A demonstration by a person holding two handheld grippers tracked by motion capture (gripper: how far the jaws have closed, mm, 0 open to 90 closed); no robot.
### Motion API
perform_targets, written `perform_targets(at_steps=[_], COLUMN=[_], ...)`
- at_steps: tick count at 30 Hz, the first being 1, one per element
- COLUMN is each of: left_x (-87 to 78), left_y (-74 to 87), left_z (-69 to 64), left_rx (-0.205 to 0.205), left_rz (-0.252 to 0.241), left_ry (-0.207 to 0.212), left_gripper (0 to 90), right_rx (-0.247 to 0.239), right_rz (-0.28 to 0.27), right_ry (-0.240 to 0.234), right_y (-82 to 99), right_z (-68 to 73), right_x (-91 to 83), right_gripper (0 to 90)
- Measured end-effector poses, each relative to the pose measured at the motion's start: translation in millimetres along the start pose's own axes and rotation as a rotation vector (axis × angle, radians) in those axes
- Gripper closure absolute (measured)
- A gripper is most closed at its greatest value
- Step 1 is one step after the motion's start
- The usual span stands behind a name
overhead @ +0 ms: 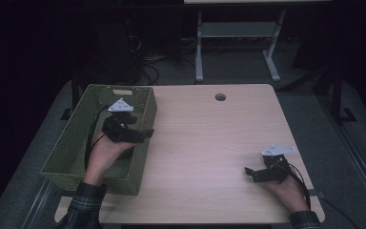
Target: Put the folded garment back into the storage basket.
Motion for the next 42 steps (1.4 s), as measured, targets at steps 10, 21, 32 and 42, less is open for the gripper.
perform_targets(at_steps=[10, 21, 32, 42], left_x=[23.0, 55.3, 96.3, 123.0], left_y=[-5.1, 1.3, 24.8, 54.0], left_z=[-34.4, -65.7, -85.0, -81.5], left_rx=[0.03, 0.061, 0.091, 0.101], left_rz=[0.004, 0.022, 0.041, 0.053], left_ry=[0.041, 0.082, 0.08, 0.051], left_gripper=[17.2, 17.2, 16.0, 15.8], right_rx=[0.008, 0.009, 0.007, 0.004], right_rz=[0.011, 0.011, 0.011, 0.012], right_ry=[0.004, 0.004, 0.005, 0.004], right_y=[0.7, 0.8, 0.8, 0.9], right_z=[-0.8, -0.8, -0.8, -0.8], right_x=[0.7, 0.7, 0.8, 0.7], right_gripper=[2.1, 2.1, 2.1, 2.1])
Point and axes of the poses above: each handheld gripper's, and its own axes: x roughly forward along the jaws, y roughly out of its underside, z roughly to its left, the point moved 9 cm from there along x, roughly forward along the jaws, and after that the axes turned 7 degrees about -x, right-handed, at the moved point
